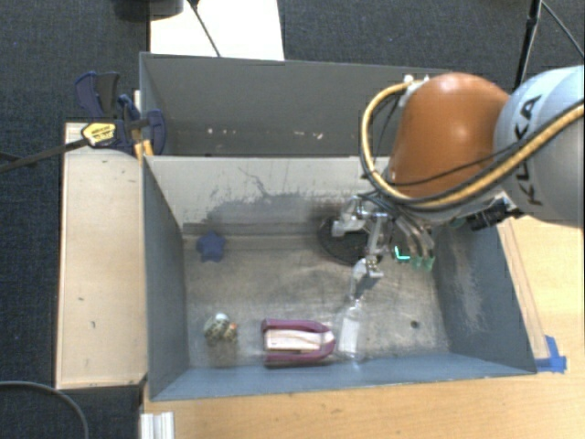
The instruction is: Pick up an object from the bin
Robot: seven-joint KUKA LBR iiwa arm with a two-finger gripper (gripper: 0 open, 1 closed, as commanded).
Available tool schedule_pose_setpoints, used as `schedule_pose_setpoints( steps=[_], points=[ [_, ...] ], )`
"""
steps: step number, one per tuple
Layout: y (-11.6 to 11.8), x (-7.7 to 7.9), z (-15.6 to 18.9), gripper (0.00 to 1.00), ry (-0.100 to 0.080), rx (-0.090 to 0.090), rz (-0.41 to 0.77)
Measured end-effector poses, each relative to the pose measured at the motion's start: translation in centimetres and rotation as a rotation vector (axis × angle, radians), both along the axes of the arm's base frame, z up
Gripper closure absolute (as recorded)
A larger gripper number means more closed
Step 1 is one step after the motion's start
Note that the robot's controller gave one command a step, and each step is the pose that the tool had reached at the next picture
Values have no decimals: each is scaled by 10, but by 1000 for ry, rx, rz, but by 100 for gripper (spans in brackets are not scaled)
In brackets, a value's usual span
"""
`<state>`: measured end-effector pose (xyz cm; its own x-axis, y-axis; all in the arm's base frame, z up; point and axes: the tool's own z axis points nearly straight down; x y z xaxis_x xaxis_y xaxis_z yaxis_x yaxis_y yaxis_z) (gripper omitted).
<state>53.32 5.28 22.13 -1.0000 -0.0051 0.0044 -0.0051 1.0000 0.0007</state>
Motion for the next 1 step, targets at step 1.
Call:
schedule_pose_setpoints(
  steps=[1],
  points=[
    [-62,-49,-148,0,-27,0,362]
  ],
)
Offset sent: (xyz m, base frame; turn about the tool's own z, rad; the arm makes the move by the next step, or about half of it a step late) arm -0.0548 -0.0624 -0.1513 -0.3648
